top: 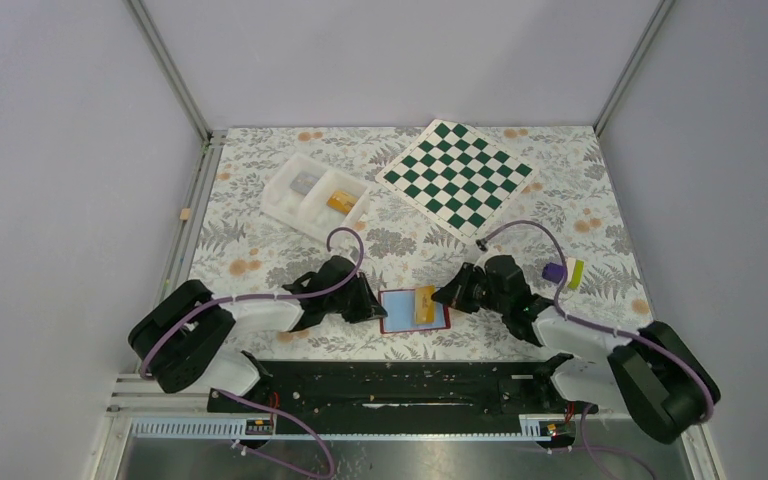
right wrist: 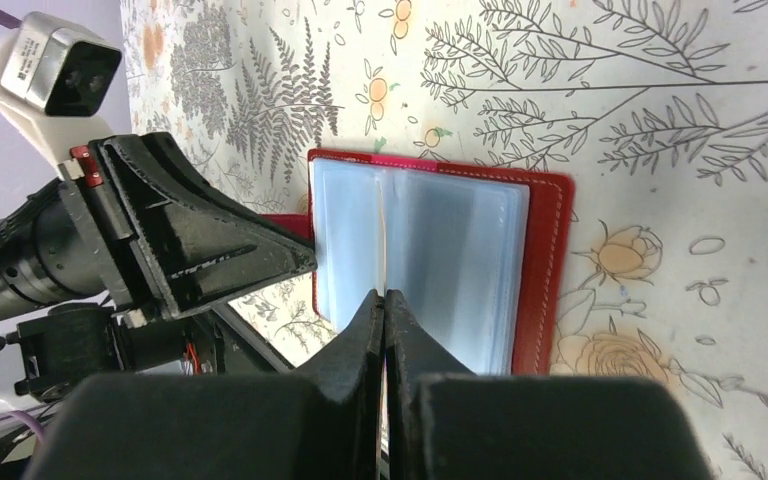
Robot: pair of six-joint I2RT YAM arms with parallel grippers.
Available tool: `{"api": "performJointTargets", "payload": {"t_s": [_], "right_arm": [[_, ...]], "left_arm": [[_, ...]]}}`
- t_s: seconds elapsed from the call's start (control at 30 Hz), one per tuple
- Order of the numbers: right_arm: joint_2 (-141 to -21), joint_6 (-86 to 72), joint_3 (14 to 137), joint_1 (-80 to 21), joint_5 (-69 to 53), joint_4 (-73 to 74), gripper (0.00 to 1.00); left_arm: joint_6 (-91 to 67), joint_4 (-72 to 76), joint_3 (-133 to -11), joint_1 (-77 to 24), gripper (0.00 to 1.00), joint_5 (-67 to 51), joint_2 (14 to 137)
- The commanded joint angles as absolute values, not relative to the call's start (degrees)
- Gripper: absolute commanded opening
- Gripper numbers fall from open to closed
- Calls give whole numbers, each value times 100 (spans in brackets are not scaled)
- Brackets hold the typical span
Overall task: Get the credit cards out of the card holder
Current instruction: Remove the credit card from the card holder.
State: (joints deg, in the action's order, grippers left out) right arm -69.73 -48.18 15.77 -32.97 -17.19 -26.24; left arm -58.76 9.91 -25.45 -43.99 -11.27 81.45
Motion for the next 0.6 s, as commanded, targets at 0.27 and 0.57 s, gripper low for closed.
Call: {"api": "performJointTargets", "payload": {"t_s": [0.27, 0.57], "right_arm": [[-4989, -5177, 1641, -3251, -1278, -1404, 0], [-4559, -6243, 1336, -3260, -1876, -2546, 0]], "left_arm": [[-5407, -85, -2982, -4385, 43, -991, 6942], [-5772, 2107, -2751, -4483, 61, -2371, 6751]]}}
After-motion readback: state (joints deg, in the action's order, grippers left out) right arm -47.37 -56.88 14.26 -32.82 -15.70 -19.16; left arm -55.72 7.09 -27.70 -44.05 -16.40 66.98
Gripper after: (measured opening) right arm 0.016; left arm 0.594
